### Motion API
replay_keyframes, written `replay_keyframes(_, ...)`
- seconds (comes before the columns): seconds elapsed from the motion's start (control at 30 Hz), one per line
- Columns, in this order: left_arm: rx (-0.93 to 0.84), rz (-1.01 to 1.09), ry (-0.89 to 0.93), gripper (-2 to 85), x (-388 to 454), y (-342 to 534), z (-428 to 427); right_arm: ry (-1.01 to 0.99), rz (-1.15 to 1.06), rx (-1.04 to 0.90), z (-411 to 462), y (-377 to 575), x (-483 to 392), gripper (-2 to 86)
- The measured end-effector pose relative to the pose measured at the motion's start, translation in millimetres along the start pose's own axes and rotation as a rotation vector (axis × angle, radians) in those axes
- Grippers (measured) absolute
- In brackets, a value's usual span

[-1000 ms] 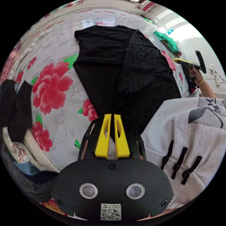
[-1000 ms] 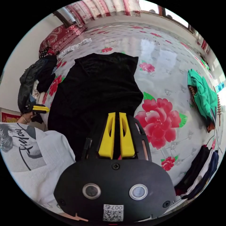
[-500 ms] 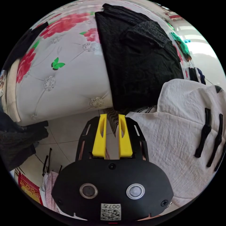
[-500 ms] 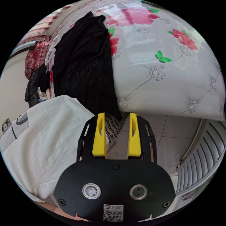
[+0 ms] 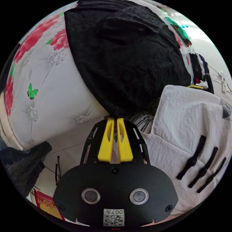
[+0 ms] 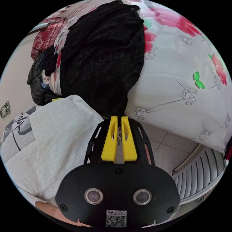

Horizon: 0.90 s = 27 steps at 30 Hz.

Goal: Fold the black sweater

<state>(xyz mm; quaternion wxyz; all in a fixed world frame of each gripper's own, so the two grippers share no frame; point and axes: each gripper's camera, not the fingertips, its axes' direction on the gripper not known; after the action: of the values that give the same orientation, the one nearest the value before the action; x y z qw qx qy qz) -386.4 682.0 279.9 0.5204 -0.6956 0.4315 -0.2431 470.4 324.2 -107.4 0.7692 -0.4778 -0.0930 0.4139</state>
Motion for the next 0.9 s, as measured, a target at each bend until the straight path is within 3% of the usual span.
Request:
replay_keyframes(0.23, 0.147, 0.081, 0.165, -0.5, -7.8, 27.4, -43.9, -0.186, -0.010, 0.143, -18.8, 14.8, 9.5, 0.6)
replay_keyframes(0.43, 0.102, -0.065, 0.121, 0.7, -17.9, 38.1, 2.1, -0.015, 0.039, 0.081, 5.8, 20.0, 9.3, 3.0)
replay_keyframes(0.53, 0.225, -0.125, 0.025, 2.7, -0.4, 55.9, -7.3, 0.004, 0.064, 0.163, 6.8, 31.5, 3.1, 3.8)
replay_keyframes(0.7, 0.392, 0.081, -0.163, 7.6, 75.5, 8.3, -14.0, -0.013, 0.113, 0.098, 48.9, 30.3, 1.7, 4.1)
replay_keyframes(0.9, 0.323, 0.269, -0.375, 8.6, 147.6, -93.0, 34.3, 0.033, 0.116, 0.017, 95.5, 35.0, -17.0, 4.1)
